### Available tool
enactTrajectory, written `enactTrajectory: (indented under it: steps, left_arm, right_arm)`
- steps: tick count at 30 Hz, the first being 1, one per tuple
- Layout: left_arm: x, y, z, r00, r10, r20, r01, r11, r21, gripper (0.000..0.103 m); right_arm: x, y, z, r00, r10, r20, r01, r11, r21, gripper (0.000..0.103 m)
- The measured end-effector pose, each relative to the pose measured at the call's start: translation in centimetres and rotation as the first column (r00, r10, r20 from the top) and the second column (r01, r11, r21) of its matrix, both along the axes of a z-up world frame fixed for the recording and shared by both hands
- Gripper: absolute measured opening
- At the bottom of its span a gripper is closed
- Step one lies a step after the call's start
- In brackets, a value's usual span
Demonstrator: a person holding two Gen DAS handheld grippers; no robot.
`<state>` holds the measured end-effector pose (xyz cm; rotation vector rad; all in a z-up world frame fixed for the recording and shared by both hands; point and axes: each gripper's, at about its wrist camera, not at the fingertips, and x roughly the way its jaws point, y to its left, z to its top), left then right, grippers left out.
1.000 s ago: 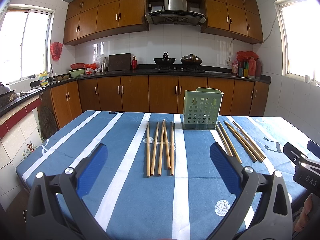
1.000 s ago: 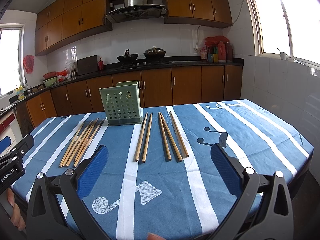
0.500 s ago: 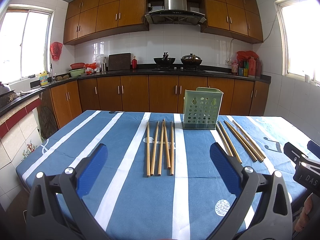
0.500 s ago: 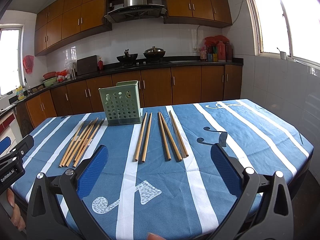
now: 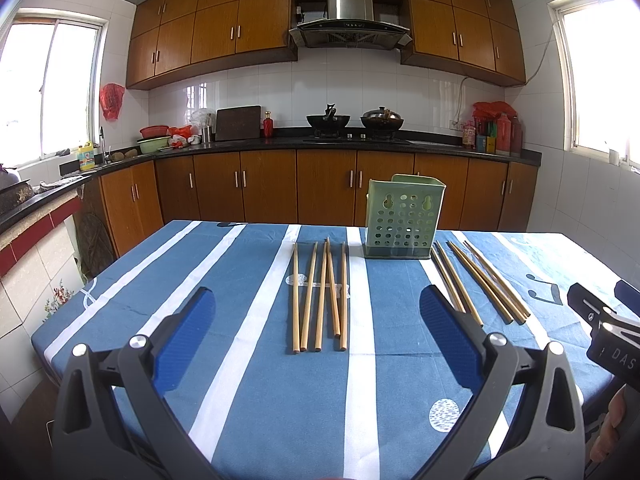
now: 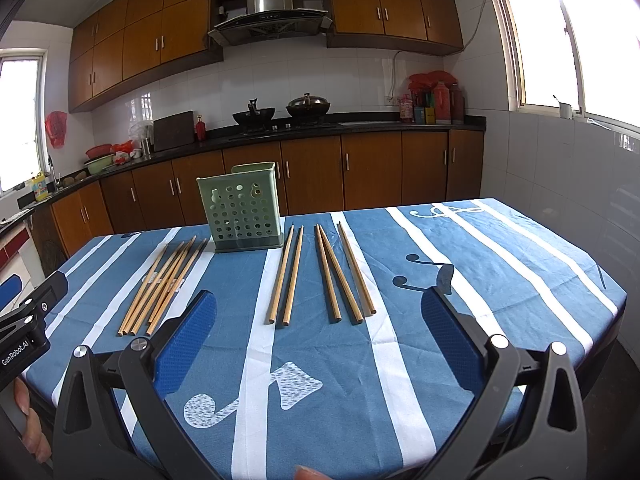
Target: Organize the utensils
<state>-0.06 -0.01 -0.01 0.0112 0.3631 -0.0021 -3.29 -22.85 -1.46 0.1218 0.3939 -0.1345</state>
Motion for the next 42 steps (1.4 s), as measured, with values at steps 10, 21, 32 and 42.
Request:
enactTrajectory:
  steps: [10, 21, 32, 42]
  left_arm:
    - [0.1, 0.0, 0.0, 1.0, 0.001, -0.002, -0.001, 1.0, 0.0, 0.099]
    - [0.0, 0.0, 0.0, 1.0, 0.001, -0.004, -0.001, 1.0, 0.0, 0.099]
    - [0.6, -1.0, -0.8, 1.0, 0.002, -0.011, -0.002, 1.0, -0.001, 0.099]
    - [2.4, 0.4, -1.7, 0.993, 0.044, -0.107, -0.042, 0.999, 0.014, 0.099]
  right_arm:
    - [0.0, -0.1, 0.0, 1.0, 0.0, 0.0, 0.0, 1.0, 0.001, 0.101]
    - [0.1, -0.1, -0.1, 1.0, 0.001, -0.002, -0.001, 1.0, 0.002, 0.101]
    - [0.2, 0.1, -0.4, 1.0, 0.001, -0.009, -0.001, 1.0, 0.004, 0.101]
    - [1.6, -1.0, -0.7, 0.998, 0.004, -0.058, -0.002, 1.0, 0.024, 0.101]
